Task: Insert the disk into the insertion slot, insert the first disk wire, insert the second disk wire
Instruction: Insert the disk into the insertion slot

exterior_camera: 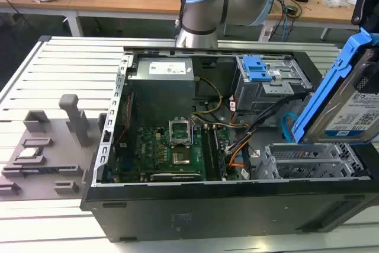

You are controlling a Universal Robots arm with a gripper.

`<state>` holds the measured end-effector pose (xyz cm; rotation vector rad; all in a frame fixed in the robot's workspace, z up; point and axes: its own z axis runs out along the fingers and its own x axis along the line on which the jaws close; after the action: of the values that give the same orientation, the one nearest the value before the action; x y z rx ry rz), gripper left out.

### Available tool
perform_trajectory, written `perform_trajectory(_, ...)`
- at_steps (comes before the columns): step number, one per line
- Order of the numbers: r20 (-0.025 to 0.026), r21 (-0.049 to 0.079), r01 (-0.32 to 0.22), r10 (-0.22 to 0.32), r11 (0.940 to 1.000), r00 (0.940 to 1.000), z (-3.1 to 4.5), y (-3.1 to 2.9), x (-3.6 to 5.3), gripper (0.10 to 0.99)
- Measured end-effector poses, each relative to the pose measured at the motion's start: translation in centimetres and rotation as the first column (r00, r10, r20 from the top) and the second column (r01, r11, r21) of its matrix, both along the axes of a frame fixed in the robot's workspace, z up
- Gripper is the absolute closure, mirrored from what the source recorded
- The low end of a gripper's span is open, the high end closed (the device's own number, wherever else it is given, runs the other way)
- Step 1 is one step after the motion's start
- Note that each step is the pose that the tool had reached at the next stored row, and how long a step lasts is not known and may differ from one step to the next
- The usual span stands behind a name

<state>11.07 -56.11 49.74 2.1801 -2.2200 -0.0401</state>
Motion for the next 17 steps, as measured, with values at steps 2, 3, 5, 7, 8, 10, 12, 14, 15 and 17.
perform_trajectory(2, -0.0002, 0.0, 0.0, 0.0, 1.0, 1.0, -0.96, 0.0, 0.0, 0.722)
perform_trajectory(3, -0.0002, 0.0, 0.0, 0.0, 1.0, 1.0, -1.21, 0.0, 0.0, 0.722)
perform_trajectory(5, -0.0002, 0.0, 0.0, 0.0, 1.0, 1.0, -1.49, 0.0, 0.0, 0.722)
perform_trajectory(7, -0.0002, 0.0, 0.0, 0.0, 1.0, 1.0, -1.61, 0.0, 0.0, 0.722)
perform_trajectory(8, -0.0002, 0.0, 0.0, 0.0, 1.0, 1.0, -1.72, 0.0, 0.0, 0.722)
perform_trajectory(10, -0.0002, 0.0, 0.0, 0.0, 1.0, 1.0, -1.88, 0.0, 0.0, 0.722)
perform_trajectory(12, -0.0002, 0.0, 0.0, 0.0, 1.0, 1.0, -2.05, 0.0, 0.0, 0.722)
perform_trajectory(14, -0.0002, 0.0, 0.0, 0.0, 1.0, 1.0, -2.28, 0.0, 0.0, 0.722)
perform_trajectory(15, -0.0002, 0.0, 0.0, 0.0, 1.0, 1.0, -2.39, 0.0, 0.0, 0.722)
perform_trajectory(17, -0.0002, 0.0, 0.0, 0.0, 1.0, 1.0, -2.67, 0.01, 0.0, 0.722)
